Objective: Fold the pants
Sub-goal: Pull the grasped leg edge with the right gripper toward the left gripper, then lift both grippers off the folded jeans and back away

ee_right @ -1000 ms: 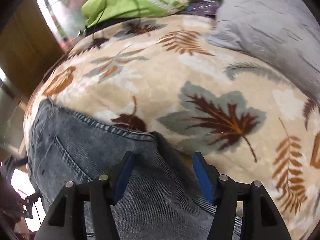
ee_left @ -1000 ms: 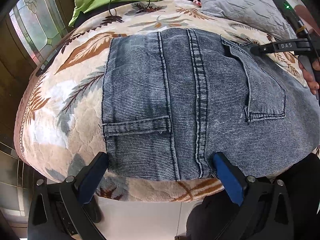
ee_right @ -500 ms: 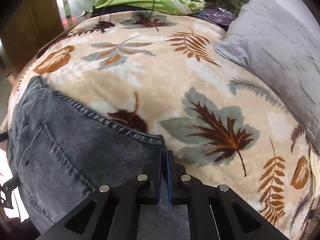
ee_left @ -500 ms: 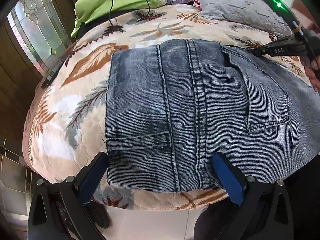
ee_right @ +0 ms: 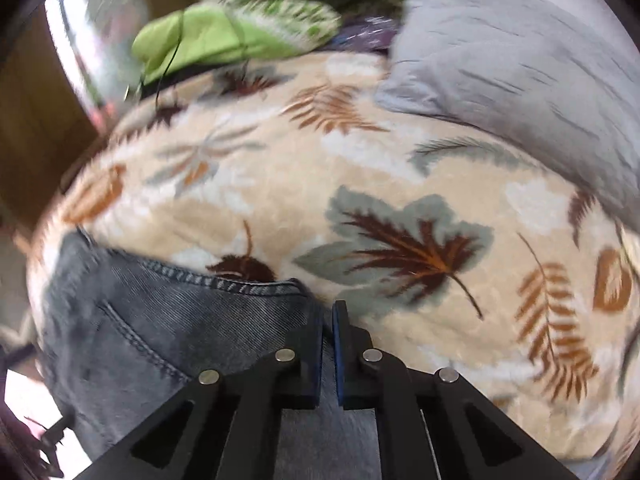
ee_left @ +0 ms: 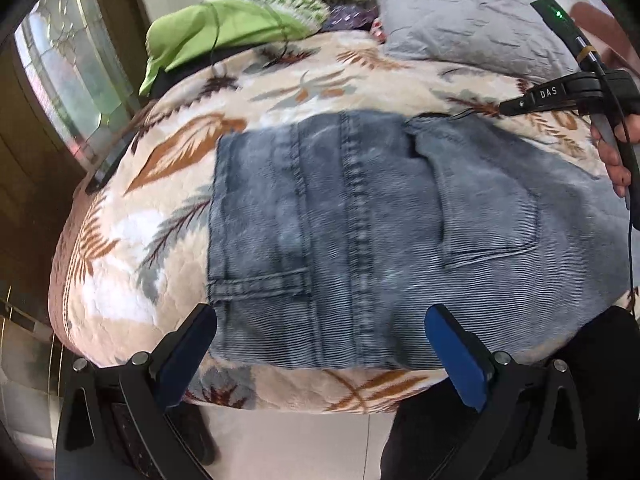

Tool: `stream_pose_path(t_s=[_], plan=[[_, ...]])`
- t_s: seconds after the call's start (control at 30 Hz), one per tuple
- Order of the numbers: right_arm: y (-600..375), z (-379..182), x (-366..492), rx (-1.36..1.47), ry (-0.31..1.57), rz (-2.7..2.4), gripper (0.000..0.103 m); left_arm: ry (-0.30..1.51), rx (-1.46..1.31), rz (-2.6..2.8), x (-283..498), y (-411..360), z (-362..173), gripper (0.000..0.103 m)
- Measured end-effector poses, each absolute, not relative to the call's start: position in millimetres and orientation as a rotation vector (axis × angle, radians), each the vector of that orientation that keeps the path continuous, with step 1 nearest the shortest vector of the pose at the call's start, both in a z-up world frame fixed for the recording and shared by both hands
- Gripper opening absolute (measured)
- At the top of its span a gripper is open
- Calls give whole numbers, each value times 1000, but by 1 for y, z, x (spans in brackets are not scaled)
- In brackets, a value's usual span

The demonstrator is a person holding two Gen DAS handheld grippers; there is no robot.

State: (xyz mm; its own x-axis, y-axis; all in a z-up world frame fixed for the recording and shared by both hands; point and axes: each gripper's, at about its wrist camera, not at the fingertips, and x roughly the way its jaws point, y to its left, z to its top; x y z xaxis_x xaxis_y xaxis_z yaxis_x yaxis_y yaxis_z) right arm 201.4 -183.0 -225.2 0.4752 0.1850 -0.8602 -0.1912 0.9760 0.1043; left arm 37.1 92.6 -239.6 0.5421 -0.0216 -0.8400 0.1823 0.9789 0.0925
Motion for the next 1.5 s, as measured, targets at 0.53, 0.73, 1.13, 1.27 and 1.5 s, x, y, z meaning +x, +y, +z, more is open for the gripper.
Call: stream_pose_path(t_s=[0.53,0.73,1.13,1.27,1.5], plan=[[-204,-263,156,102,1181,165,6,1082,168,-101,30,93,-265,103],[-198,-265,171,67,1176,132,6,1076,159,-113,30,96,-267,103],[-215,-203,131,153,986,136,6,893,128,-86,20,104,-210,103],[-231,-177,105,184,908,113,7,829,112,-76,16,103,-187,103],[-268,-145,54,215,814,18,7,729,84,-68,1,102,-158,103]])
